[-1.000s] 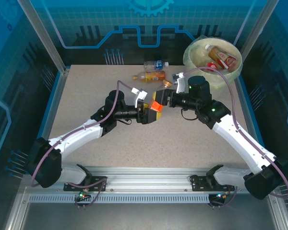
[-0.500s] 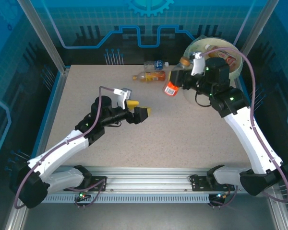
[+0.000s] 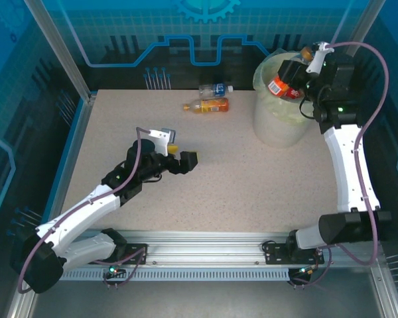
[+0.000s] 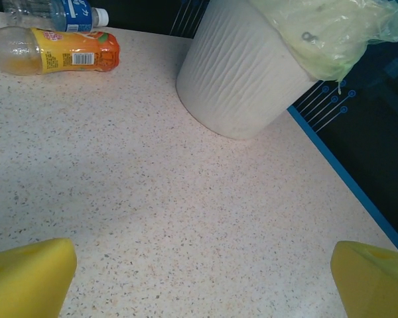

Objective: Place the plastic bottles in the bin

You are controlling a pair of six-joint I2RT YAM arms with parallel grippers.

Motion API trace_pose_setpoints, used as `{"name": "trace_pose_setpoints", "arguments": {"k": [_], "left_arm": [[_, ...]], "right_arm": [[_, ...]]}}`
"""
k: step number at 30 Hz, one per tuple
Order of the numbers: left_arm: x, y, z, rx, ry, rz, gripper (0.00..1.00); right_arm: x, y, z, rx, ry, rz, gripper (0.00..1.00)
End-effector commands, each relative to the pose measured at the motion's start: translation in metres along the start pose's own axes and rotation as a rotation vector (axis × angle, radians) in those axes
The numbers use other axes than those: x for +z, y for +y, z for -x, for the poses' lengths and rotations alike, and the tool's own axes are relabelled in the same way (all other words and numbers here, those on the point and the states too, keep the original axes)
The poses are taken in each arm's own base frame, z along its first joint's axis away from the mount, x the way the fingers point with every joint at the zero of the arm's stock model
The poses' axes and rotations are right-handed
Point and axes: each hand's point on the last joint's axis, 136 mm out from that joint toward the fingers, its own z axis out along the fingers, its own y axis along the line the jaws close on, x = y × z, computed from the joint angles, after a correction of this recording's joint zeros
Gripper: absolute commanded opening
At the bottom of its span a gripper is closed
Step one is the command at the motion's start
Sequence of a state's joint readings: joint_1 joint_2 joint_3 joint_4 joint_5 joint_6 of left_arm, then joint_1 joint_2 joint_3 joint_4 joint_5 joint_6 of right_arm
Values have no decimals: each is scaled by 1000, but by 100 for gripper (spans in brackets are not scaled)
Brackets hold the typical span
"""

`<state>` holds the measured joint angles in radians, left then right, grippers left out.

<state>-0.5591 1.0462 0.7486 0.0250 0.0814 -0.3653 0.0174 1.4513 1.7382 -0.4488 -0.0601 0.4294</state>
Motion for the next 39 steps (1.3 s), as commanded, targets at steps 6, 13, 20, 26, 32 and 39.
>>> {"name": "trace_pose_setpoints", "arguments": {"k": [6,13,20,26,32,39], "left_arm": [[-5,12,-10,-10,15,44,99],[-4,14,-11,-13,16,51,99],[-4,15,-8,-19,8,59,99],[-4,14,-8,-27,16,60,99],[-5,21,-13,-47,21,86,99],[-4,34,-18,-81,19,145,99]], "right_arm": [[53,-34,12,-28,13,-99,37],[88,-46,-16,-14,122,-142,49],[116,-51,-31,7,249,-142,77],[111,-59,-21,53,237,-199,86],[92,-49,-10,63,195,-179,88],[62,-28,-13,13,164,-144,100]]}}
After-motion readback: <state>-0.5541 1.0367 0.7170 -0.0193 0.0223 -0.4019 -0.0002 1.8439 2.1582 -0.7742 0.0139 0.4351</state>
